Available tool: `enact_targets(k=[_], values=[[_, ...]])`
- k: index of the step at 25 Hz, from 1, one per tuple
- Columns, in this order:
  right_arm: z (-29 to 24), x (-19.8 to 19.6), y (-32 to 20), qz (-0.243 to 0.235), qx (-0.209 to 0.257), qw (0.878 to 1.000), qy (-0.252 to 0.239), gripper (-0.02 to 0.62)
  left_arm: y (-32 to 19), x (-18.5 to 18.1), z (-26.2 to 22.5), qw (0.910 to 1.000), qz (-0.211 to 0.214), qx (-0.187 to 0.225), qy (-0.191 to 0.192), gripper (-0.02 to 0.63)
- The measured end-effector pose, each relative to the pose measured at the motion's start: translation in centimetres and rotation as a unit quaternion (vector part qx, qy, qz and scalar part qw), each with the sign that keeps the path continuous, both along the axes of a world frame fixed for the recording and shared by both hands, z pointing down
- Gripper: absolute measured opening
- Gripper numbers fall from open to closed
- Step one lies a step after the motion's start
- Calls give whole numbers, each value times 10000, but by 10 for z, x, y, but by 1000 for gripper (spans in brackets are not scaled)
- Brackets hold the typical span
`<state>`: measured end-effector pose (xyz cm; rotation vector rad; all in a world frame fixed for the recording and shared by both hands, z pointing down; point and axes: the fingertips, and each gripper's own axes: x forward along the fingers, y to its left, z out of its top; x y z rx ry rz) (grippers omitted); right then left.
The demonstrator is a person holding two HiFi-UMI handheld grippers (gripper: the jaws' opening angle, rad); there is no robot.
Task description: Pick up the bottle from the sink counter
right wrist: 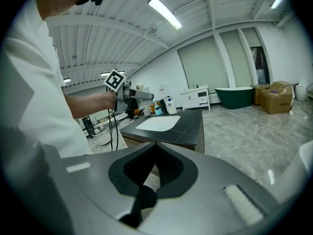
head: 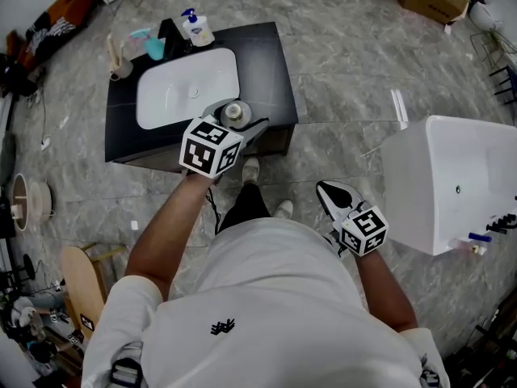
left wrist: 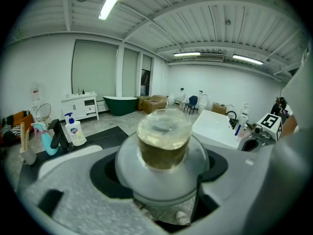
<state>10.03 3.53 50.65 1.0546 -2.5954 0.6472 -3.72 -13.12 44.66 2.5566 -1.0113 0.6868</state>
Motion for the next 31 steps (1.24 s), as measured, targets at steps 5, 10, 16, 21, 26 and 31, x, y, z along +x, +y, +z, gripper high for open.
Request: enact_targets(k=[5, 10, 16, 21, 26, 31], values=[[-1, 8, -2, 42, -4, 10000, 15, 12, -3, 8, -2, 10000, 33, -7, 2, 344], [0, 11, -7, 65, -21, 10000, 27, 12, -10, 11, -2, 10000, 60, -21, -22, 344], [5, 8, -19, 39, -51, 10000, 30, 12, -22, 10, 4, 10000, 60, -59, -33, 344], [4, 4, -32, -10, -56, 10000, 78, 12, -35, 7, 4, 10000, 60, -71, -7, 344], [5, -1, -47, -44, -54, 9999, 126, 12, -50, 3, 6, 9999, 78, -79, 12, 344], [5, -5, -63, -46, -81, 9999, 140, 12, -68, 0, 7, 9999, 92, -103, -3, 344]])
